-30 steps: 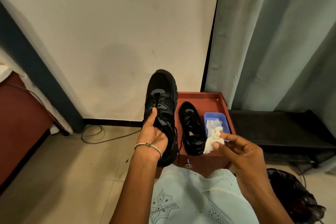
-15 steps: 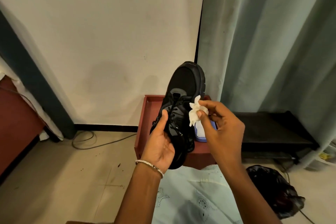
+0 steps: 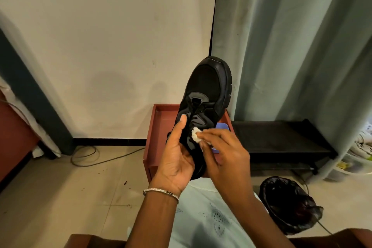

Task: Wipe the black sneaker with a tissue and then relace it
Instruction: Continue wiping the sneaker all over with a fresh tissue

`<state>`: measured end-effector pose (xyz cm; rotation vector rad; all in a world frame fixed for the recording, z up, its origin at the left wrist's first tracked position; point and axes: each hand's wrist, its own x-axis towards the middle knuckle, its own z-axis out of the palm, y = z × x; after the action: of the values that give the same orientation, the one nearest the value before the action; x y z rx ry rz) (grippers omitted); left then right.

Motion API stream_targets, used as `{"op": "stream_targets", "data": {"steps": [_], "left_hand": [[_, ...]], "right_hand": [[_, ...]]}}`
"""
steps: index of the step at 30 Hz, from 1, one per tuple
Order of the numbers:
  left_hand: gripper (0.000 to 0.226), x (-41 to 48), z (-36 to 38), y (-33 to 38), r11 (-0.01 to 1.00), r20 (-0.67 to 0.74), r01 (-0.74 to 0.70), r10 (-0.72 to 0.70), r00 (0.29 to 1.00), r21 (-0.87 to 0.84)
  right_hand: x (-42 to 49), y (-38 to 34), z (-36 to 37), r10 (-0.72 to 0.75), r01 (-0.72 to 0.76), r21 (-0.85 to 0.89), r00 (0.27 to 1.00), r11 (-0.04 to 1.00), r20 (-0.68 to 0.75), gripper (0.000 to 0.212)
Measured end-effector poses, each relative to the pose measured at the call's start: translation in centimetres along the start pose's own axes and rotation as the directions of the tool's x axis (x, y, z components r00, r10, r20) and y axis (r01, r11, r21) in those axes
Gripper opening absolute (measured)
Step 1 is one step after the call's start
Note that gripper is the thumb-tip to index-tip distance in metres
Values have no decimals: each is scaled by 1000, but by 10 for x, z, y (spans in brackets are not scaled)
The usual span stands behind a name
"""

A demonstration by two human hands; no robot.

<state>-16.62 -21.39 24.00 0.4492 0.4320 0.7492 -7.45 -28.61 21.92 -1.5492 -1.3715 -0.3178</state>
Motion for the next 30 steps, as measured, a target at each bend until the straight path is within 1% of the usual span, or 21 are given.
{"op": "stream_targets", "data": {"steps": [4,6,8,10,13,14,16,18,21,23,25,28,30], "left_hand": [[69,-2,5,0,999,0,-8,8,1000,32],[75,-1,4,0,1000,0,8,-8,1000,14],[75,0,2,0,999,-4,32,-32,999,-29],[73,3,-3,1,996,-19,62,-63,998,-69],[60,5,-9,3,991,-17,108,-110,994,-75],[55,6,-11,4,992,-23,108,-110,994,-66],[53,7,-12,6,995,-42,83,-85,995,-51],[53,9,-13,6,998,-57,43,-46,997,-56],[30,8,-13,5,998,-44,-4,1,999,-66],[23,7,-12,4,995,-26,-5,2,1000,-98],[22,5,-12,4,992,-1,-8,8,1000,-122],[26,3,-14,5,990,46,-1,8,999,-144],[30,1,-14,5,990,40,20,-14,999,-137]], "right_hand": [[24,7,-9,-33,18,-115,992,993,-122,18],[29,8,-9,-47,25,-143,987,989,-152,20],[26,7,-8,-52,30,-131,985,991,-165,19],[17,1,-6,-48,36,-85,990,996,-136,18],[-6,-10,-1,-30,30,25,999,999,-13,17],[-12,-12,1,-29,29,30,1000,999,11,17],[-12,-11,0,-37,36,15,999,999,38,16],[-3,-5,-3,-51,51,-22,998,998,36,14],[15,3,-9,-53,50,-82,998,995,-34,12],[17,4,-8,-29,25,-76,998,997,-59,13],[12,-1,-6,-21,19,-55,999,998,-44,15],[-6,-11,-4,-8,7,17,1000,1000,27,16],[-16,-16,-4,2,-6,58,998,998,63,16]]}}
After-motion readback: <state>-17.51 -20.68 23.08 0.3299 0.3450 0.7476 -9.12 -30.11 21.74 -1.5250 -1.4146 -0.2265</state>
